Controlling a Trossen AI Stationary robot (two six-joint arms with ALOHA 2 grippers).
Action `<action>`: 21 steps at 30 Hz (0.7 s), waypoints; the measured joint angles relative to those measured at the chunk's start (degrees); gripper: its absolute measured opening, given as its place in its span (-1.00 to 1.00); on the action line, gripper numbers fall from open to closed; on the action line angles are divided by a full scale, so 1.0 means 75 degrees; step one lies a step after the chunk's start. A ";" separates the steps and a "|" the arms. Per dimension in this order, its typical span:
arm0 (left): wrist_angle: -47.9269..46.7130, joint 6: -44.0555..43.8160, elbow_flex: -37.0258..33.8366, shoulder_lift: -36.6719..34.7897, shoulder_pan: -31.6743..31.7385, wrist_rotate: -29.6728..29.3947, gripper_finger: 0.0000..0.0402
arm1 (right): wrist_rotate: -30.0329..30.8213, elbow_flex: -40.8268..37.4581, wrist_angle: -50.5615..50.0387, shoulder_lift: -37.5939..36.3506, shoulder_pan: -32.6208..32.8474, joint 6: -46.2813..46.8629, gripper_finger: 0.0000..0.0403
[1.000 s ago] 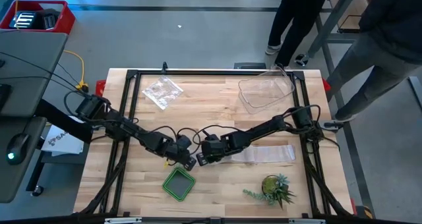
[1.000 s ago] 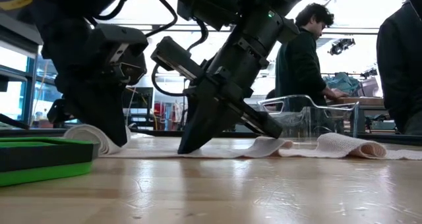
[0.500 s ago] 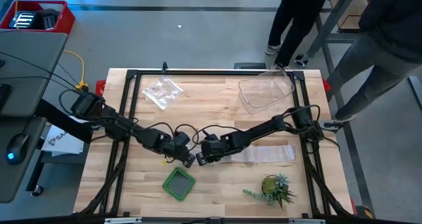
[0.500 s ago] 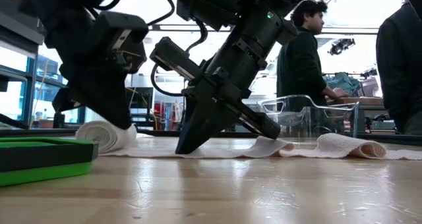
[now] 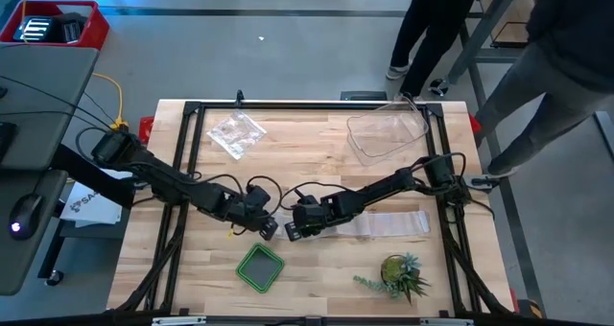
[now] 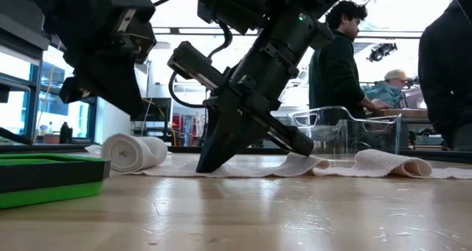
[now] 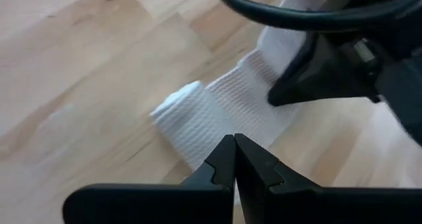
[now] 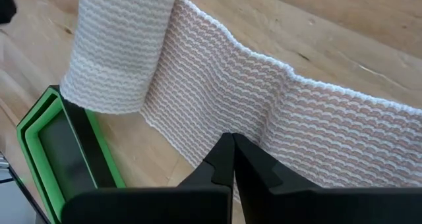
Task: Roll bandage
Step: Roll the white bandage
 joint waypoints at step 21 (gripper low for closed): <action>0.1753 -0.2390 -0.1818 0.0126 -0.0273 0.0341 -1.00 | 0.0003 0.0000 -0.0017 0.0000 0.0000 -0.0003 -1.00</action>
